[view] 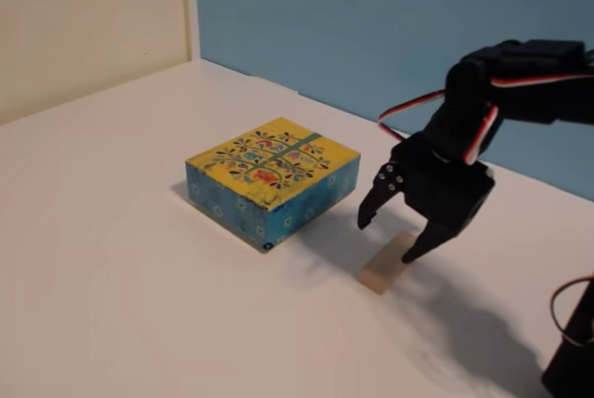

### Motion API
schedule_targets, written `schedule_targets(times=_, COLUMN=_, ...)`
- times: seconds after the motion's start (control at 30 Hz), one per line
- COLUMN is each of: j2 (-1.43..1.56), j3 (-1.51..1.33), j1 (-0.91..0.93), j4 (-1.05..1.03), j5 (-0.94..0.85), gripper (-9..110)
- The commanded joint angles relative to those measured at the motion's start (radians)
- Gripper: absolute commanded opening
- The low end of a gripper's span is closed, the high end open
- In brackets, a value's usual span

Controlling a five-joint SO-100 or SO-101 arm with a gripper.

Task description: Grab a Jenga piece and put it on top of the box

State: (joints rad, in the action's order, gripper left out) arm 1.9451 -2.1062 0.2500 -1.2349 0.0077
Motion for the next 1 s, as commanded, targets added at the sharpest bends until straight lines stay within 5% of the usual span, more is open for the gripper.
schedule_targets(times=0.0, j2=-0.014, j3=0.038, j1=0.012, j4=0.009, j5=-0.009, gripper=24)
schedule_targets(times=0.97, j2=-0.225, j3=0.038, j1=0.044, j4=0.069, j5=-0.044, gripper=20)
